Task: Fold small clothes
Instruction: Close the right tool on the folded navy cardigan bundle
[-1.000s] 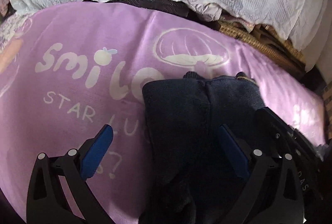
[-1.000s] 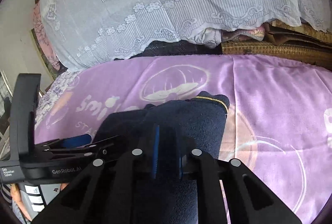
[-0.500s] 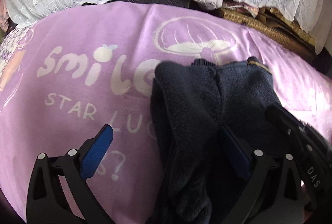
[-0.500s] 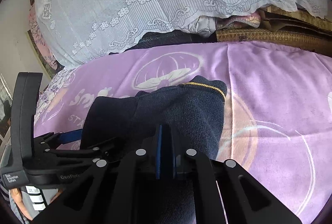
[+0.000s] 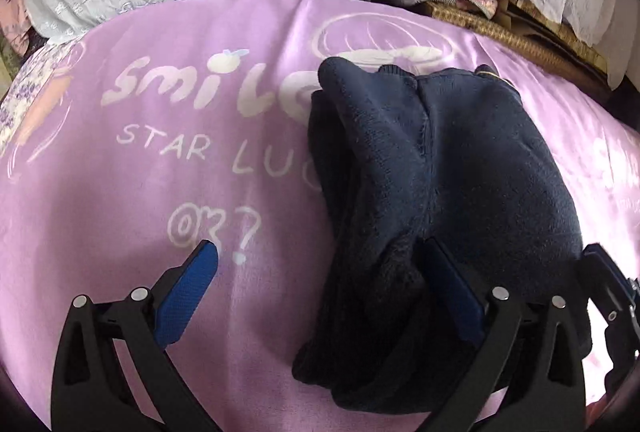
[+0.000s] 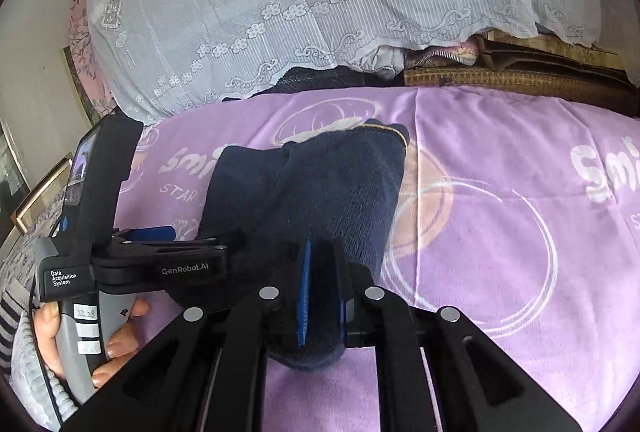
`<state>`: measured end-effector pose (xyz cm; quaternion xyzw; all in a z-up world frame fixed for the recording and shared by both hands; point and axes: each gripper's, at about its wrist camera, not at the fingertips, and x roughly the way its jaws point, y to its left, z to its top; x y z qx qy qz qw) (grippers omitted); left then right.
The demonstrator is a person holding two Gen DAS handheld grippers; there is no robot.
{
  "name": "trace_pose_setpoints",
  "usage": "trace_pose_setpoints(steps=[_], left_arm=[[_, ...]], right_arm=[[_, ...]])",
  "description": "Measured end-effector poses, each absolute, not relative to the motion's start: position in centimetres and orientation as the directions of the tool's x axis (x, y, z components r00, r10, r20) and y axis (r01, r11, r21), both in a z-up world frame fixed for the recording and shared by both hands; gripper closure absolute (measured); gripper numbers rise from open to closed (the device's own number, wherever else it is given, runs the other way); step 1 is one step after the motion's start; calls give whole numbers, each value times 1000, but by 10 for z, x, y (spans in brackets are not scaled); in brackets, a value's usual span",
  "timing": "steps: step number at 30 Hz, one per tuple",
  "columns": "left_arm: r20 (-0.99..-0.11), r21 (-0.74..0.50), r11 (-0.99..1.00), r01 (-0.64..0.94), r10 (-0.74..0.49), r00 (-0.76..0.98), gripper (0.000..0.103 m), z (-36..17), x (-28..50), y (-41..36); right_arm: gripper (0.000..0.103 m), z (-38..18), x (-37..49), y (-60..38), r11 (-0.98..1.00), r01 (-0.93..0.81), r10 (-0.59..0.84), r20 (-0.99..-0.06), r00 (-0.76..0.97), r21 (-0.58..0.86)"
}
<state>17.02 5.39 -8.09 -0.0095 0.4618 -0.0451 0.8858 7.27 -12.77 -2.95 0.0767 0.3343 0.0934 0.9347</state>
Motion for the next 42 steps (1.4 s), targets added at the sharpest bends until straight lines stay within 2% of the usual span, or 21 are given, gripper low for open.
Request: trace_pose_setpoints(steps=[7, 12, 17, 20, 26, 31, 35, 42], left_arm=[[-808, -44, 997, 67, -75, 585, 4, -85, 168, 53], [-813, -81, 995, 61, -101, 573, 4, -83, 171, 58], [-772, -37, 999, 37, -52, 634, 4, -68, 164, 58], [-744, -43, 999, 7, -36, 668, 4, -59, 161, 65], [-727, -54, 998, -26, -21, 686, 4, -52, 161, 73], [-737, 11, 1000, 3, 6, 676, 4, -59, 162, 60], [-746, 61, 998, 25, 29, 665, 4, -67, 163, 51], [-738, 139, 990, 40, 76, 671, 4, -71, 162, 38]], right_arm=[[92, -37, 76, -139, 947, -133, 290, -601, 745, 293], [92, -35, 75, -135, 953, -132, 277, -603, 748, 274], [91, -26, 77, -142, 941, -126, 299, -597, 745, 314], [88, -17, 77, -143, 944, -113, 283, -586, 759, 310], [88, -2, 71, -141, 939, -126, 291, -543, 787, 320], [88, -3, 71, -133, 941, -141, 297, -550, 780, 308], [84, -24, 82, -132, 944, -121, 292, -609, 737, 307], [84, -26, 79, -131, 946, -133, 293, -597, 747, 297]])
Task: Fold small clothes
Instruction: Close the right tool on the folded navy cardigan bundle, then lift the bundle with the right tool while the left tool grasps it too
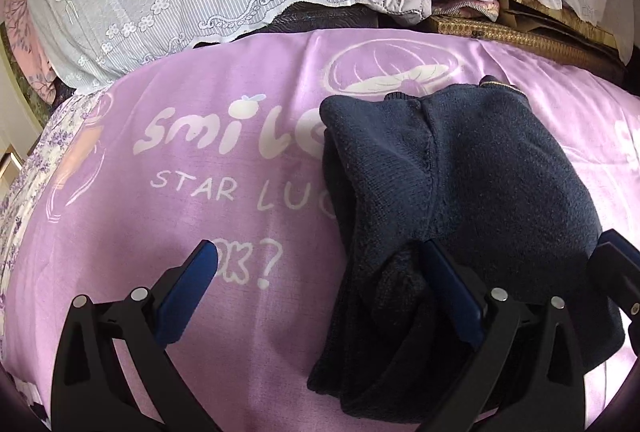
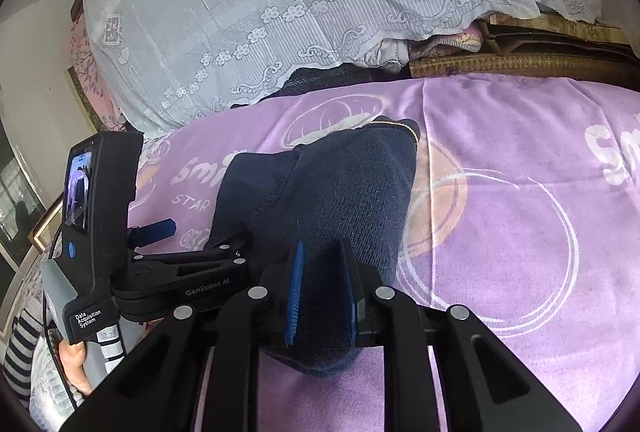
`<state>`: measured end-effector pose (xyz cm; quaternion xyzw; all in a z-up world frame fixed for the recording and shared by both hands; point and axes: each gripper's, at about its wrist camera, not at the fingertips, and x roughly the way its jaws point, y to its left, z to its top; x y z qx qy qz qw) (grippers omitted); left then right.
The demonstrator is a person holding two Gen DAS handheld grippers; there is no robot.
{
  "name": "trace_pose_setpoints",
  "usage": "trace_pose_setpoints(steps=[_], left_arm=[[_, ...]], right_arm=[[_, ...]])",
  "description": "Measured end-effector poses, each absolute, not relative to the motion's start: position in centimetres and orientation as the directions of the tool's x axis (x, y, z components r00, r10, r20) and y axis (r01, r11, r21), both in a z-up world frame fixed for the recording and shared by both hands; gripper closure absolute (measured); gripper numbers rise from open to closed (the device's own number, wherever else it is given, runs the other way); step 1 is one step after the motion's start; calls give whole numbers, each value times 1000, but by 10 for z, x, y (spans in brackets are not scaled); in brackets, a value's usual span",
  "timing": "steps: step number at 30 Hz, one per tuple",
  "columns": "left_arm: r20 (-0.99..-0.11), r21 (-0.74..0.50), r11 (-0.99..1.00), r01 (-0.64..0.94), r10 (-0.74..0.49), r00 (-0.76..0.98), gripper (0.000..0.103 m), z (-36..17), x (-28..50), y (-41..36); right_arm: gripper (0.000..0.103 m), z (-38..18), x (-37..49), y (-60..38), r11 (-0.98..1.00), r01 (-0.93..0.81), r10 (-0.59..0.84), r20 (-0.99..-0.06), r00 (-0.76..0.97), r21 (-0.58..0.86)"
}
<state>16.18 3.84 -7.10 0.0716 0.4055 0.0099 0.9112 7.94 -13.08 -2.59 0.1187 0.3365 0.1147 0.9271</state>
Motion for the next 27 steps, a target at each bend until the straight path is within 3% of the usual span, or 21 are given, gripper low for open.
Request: trace_pose_setpoints(steps=[12, 14, 16, 19, 21, 24, 27], left_arm=[[-739, 98, 994, 38, 47, 673, 4, -66, 160, 41], [-742, 40, 998, 51, -5, 671, 4, -61, 160, 46], [-763, -54, 996, 70, -87, 641, 4, -61, 164, 56], [-814, -266, 960, 89, -273, 512, 5, -81, 181, 75], [-809, -345, 935, 79, -338, 482, 4, -89, 185, 83], [-800, -356, 928, 107, -362, 479, 4, -90, 185, 78], [-799, -343, 931, 126, -360, 482, 4, -90, 184, 71]], right_arm=[[82, -19, 80, -135, 937, -127, 307, -590, 747, 326], [67, -15, 79, -139, 935, -127, 308, -576, 757, 332], [34, -10, 78, -148, 928, -112, 305, -549, 778, 356], [25, -14, 86, -166, 892, -81, 339, -538, 772, 446], [21, -26, 100, -174, 836, -61, 406, -540, 737, 545], [18, -53, 124, -172, 735, -35, 534, -546, 645, 678], [15, -71, 138, -171, 710, 10, 546, -560, 623, 704]])
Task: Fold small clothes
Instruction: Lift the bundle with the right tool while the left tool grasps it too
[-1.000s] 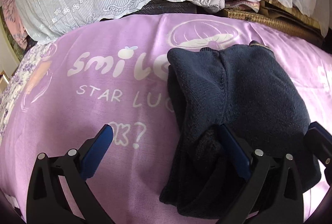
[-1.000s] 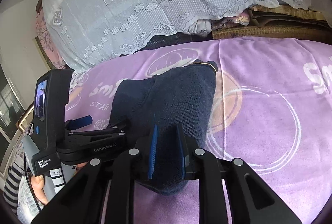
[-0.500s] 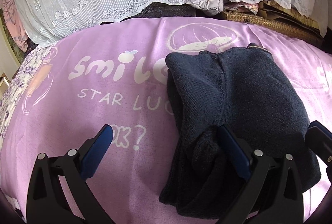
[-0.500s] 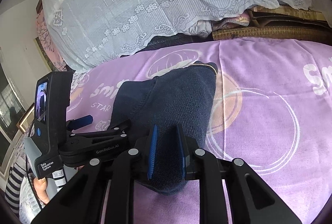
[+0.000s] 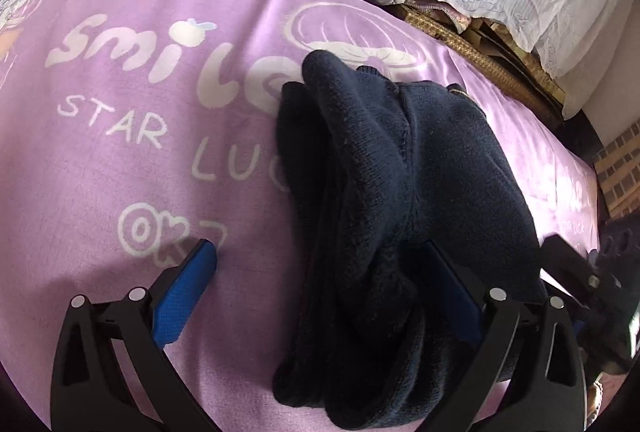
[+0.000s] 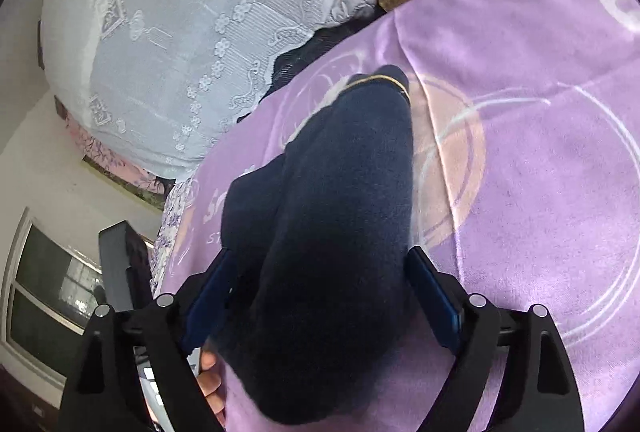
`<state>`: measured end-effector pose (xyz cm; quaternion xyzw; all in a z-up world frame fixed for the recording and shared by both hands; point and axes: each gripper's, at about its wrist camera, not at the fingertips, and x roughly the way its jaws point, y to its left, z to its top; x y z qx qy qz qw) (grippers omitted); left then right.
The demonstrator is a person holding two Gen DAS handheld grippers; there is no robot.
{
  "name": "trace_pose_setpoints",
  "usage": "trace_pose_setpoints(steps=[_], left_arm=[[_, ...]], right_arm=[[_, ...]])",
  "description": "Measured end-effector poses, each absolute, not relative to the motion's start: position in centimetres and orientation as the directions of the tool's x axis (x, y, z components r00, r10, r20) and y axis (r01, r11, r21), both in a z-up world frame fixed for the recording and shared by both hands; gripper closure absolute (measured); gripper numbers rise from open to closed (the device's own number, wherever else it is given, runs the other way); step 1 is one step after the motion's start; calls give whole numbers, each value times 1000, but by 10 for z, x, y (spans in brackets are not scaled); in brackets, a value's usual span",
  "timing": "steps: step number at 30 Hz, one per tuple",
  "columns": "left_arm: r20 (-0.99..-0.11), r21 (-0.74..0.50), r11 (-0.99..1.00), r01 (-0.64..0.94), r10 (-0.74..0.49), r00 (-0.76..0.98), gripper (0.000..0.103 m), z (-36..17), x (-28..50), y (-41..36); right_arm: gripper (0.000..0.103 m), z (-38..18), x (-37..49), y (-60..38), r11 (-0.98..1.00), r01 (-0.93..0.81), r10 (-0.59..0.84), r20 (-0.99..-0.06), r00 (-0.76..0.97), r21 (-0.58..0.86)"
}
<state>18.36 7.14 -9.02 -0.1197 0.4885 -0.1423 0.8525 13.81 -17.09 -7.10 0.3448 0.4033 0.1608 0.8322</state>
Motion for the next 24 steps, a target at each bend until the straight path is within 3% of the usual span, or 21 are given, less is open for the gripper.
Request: trace_pose_setpoints(steps=[3, 4, 7, 12, 24], left_arm=[[-759, -448, 874, 191, -484, 435, 6, -90, 186, 67], [-749, -462, 860, 217, -509, 424, 18, -88, 183, 61], [-748, -410, 879, 243, -477, 461, 25, -82, 174, 50], [-715, -398, 888, 229, -457, 529, 55, -65, 158, 46], [-683, -411, 804, 429, -584, 440, 58, -30, 75, -84]], right_arm=[[26, -76, 147, -162, 733, 18, 532, -590, 608, 680], [33, -76, 147, -159, 743, 16, 523, -595, 610, 669], [43, -74, 142, -161, 740, 7, 520, -579, 628, 673], [46, -50, 121, -163, 772, -49, 500, -558, 662, 634], [47, 21, 0, -283, 851, 18, 308, -528, 791, 525]])
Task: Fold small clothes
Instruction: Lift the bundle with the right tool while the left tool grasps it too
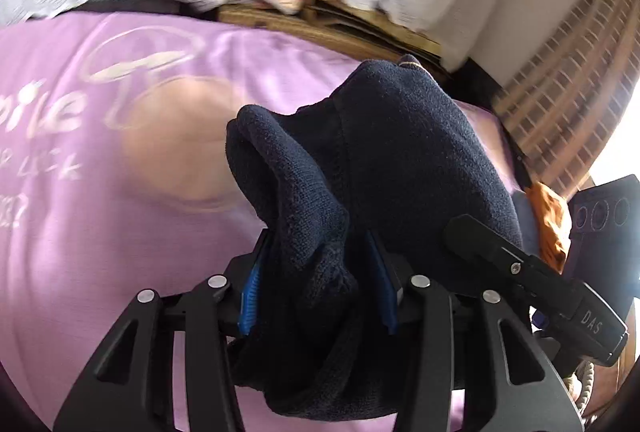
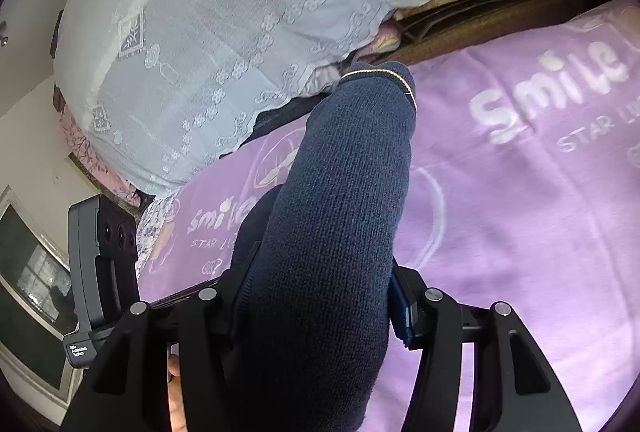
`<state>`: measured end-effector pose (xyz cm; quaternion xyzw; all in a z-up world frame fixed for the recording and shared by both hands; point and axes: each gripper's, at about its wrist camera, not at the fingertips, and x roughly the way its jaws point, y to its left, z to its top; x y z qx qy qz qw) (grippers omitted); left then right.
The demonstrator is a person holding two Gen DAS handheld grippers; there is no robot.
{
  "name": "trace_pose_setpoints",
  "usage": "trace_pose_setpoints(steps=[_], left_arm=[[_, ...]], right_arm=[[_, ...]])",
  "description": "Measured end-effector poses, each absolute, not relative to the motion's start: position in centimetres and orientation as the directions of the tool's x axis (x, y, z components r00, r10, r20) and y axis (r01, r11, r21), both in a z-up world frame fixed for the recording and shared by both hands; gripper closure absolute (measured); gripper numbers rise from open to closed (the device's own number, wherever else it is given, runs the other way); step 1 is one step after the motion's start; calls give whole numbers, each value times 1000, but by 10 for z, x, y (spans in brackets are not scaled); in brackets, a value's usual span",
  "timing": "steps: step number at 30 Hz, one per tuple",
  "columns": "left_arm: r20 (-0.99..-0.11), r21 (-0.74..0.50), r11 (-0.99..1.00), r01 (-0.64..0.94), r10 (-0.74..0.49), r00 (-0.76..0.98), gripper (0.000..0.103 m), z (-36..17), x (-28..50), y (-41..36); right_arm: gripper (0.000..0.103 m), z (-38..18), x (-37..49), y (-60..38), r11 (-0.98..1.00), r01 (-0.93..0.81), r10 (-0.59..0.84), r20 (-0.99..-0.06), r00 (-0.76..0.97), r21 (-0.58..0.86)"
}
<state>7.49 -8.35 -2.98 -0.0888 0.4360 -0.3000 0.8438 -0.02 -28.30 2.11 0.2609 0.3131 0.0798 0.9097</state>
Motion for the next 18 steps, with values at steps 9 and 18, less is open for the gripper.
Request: trace_pose_setpoints(steps=[9, 18], left_arm=[[-619, -357, 693, 627, -678, 396, 58, 47, 10, -237], [-626, -272, 596, 756, -706, 332, 58, 80, -47, -370]], right_arm=[[47, 90, -109, -420, 827, 128, 134, -413, 901, 548], [47, 126, -230, -530, 782, 240, -27, -354, 935, 575]])
